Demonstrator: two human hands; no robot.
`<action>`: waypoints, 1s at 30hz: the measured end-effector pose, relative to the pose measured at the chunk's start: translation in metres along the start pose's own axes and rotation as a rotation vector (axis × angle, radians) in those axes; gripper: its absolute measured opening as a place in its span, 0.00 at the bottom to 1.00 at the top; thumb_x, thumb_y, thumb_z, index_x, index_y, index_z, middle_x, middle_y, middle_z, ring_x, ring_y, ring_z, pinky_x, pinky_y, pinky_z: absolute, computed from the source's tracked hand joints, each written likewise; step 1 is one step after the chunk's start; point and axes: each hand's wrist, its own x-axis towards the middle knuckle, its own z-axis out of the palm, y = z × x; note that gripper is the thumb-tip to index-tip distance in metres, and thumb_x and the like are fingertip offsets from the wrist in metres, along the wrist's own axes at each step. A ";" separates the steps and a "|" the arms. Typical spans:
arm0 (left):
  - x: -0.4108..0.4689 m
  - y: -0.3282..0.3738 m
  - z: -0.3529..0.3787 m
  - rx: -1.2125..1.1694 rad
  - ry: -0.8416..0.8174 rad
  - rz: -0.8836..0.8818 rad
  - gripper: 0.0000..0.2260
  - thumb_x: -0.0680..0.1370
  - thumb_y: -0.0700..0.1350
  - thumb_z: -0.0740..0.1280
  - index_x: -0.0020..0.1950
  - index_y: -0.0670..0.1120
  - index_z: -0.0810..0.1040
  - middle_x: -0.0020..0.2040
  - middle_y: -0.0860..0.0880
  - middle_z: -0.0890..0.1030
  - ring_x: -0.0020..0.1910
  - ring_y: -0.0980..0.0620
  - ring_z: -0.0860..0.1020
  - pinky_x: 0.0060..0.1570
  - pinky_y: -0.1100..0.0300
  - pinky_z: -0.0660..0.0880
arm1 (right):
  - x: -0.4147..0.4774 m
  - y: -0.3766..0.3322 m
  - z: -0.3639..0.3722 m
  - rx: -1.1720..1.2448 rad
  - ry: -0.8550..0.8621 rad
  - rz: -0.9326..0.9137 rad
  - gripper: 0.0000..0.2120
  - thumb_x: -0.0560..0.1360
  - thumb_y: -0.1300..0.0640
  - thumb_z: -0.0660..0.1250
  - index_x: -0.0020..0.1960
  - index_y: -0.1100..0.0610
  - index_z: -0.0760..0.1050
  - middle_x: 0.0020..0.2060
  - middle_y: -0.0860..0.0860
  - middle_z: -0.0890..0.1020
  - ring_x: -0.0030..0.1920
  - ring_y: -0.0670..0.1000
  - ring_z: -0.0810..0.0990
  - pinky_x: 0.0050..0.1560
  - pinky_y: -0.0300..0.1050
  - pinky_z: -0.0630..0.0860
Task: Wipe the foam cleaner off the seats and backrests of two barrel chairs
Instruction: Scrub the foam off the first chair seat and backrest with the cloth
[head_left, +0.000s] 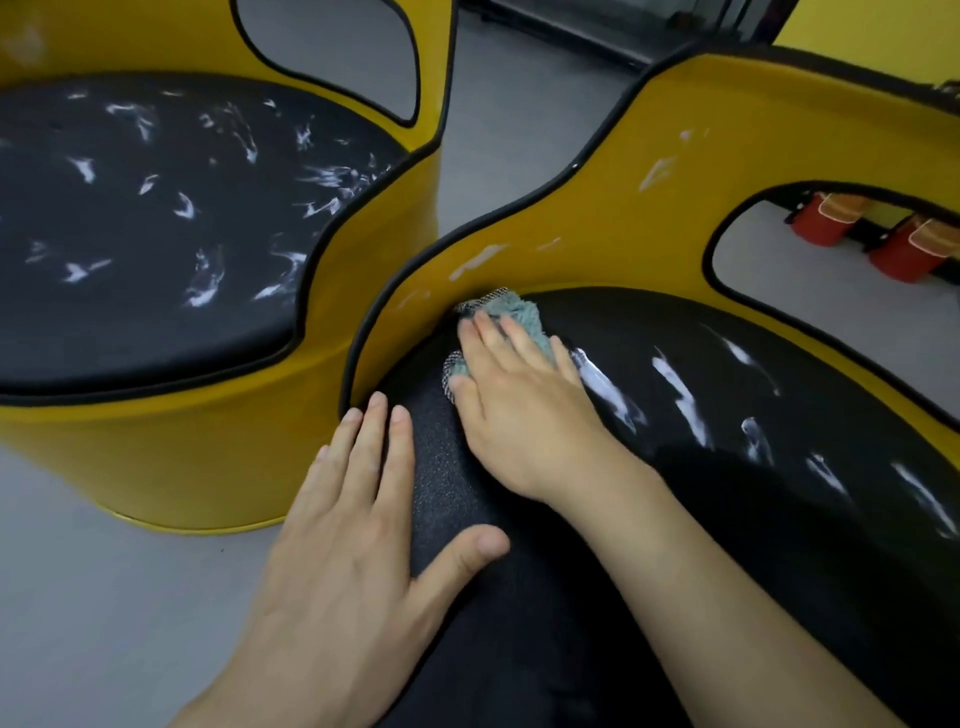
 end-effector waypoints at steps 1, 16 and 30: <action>0.000 0.001 -0.002 0.016 -0.022 -0.003 0.51 0.58 0.83 0.23 0.75 0.56 0.26 0.76 0.60 0.25 0.75 0.62 0.25 0.74 0.64 0.31 | -0.004 -0.002 0.001 0.002 0.008 0.005 0.28 0.85 0.46 0.43 0.83 0.51 0.41 0.82 0.45 0.43 0.80 0.46 0.38 0.79 0.58 0.39; 0.022 0.014 0.012 0.303 -0.026 0.231 0.48 0.77 0.78 0.46 0.79 0.39 0.64 0.79 0.38 0.63 0.80 0.40 0.60 0.74 0.43 0.54 | -0.120 0.057 -0.008 -0.006 -0.085 0.208 0.35 0.75 0.38 0.27 0.81 0.44 0.35 0.80 0.39 0.37 0.77 0.39 0.32 0.79 0.50 0.36; 0.069 0.035 0.017 0.209 -0.029 0.228 0.46 0.72 0.75 0.28 0.84 0.52 0.46 0.83 0.48 0.44 0.82 0.53 0.40 0.79 0.53 0.37 | -0.113 0.039 0.005 0.031 0.031 0.234 0.33 0.80 0.42 0.38 0.83 0.52 0.46 0.82 0.47 0.48 0.81 0.46 0.43 0.79 0.54 0.42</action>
